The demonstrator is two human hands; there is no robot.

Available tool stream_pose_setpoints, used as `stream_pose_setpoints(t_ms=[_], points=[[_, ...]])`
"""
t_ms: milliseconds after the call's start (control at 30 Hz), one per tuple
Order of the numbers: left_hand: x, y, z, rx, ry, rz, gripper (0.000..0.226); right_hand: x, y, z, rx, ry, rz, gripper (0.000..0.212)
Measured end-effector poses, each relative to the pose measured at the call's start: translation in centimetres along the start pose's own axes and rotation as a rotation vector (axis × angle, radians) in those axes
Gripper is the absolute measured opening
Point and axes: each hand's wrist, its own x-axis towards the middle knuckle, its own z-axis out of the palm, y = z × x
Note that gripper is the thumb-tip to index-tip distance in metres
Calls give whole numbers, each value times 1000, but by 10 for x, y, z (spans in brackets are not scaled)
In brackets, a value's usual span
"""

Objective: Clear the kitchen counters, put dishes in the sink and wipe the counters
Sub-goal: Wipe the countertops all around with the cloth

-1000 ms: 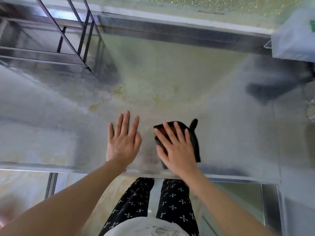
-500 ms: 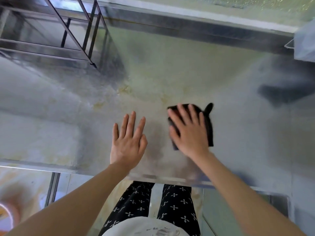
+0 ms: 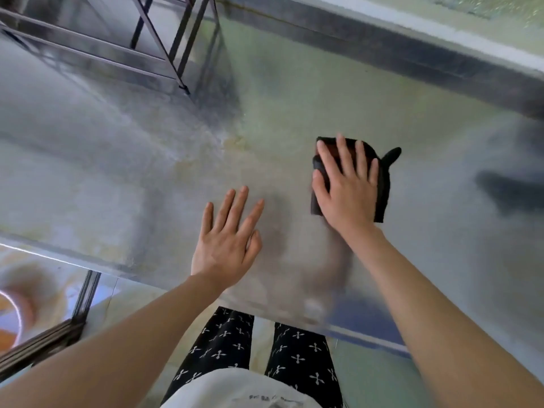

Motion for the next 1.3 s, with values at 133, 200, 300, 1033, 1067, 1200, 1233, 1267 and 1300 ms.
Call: stream_pose_setpoints(t_ms=[133, 200, 300, 1033, 1067, 1200, 1233, 1267, 1300], points=[[1, 1, -1, -33, 29, -10, 52, 19, -23, 0, 84, 12, 308, 51], [-1, 3, -1, -47, 62, -56, 50, 6, -37, 0, 75, -10, 59, 51], [10, 22, -3, -105, 86, -229, 50, 0, -18, -2, 48, -82, -404, 49], [96, 70, -9, -57, 98, -545, 53, 147, 23, -5, 51, -25, -270, 51], [96, 71, -10, -60, 94, -550, 53, 137, 19, -4, 40, -36, -421, 50], [97, 71, -12, -88, 85, -563, 52, 152, 31, -4, 14, -77, -795, 49], [97, 71, -11, -89, 84, -566, 52, 165, 33, -3, 5, -53, -762, 49], [97, 71, -11, -89, 83, -568, 53, 177, 33, -3, 0, -33, -685, 50], [96, 71, -10, -86, 82, -568, 53, 187, 30, -3, 4, -21, -586, 50]])
